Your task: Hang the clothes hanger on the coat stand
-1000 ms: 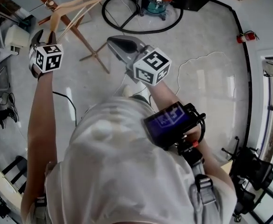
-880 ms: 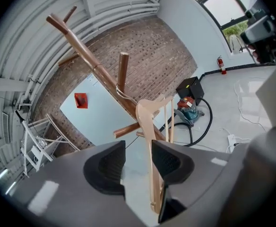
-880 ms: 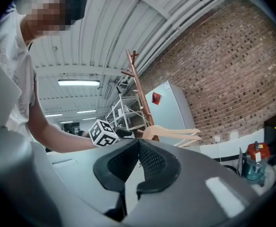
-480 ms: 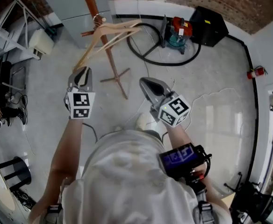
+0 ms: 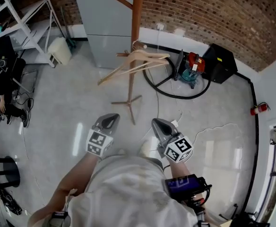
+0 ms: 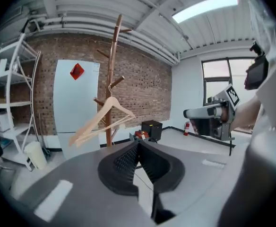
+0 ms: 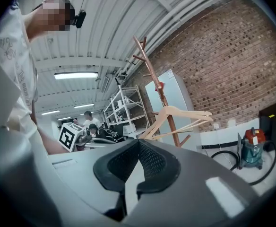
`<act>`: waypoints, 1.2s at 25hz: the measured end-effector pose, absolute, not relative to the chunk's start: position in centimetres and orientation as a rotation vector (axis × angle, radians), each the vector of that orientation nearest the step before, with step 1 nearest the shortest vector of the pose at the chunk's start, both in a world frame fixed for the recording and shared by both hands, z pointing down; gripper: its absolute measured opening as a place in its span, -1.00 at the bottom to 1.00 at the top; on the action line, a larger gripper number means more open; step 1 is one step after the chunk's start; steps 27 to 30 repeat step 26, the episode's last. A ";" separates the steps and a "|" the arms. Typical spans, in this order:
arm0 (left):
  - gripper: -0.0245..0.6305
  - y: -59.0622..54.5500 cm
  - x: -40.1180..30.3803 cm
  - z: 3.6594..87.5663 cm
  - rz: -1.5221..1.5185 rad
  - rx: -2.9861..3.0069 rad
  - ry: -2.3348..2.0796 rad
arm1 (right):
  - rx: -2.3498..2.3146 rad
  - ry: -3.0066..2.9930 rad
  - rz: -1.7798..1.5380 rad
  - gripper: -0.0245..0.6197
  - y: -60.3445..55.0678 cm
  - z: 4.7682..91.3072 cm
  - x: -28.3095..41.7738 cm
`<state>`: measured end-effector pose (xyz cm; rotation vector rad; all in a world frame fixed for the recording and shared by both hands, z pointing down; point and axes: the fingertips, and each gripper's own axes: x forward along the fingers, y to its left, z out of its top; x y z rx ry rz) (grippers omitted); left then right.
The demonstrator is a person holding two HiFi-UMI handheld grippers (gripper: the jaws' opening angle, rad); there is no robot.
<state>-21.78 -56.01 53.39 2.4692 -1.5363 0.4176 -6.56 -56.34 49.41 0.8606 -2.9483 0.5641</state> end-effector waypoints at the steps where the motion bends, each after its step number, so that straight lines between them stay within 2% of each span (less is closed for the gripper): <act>1: -0.92 -55.2 -21.9 54.1 0.397 2.462 -1.503 | 0.862 -2.947 0.567 -0.88 -55.7 49.7 -6.8; 12: -0.92 -51.6 -21.3 56.1 0.328 2.498 -1.313 | 0.933 -2.900 0.607 -0.88 -52.5 50.9 -9.1; 30: -0.92 -51.5 -22.4 56.9 0.316 2.469 -1.289 | 0.955 -2.894 0.587 -0.88 -52.1 50.8 -10.2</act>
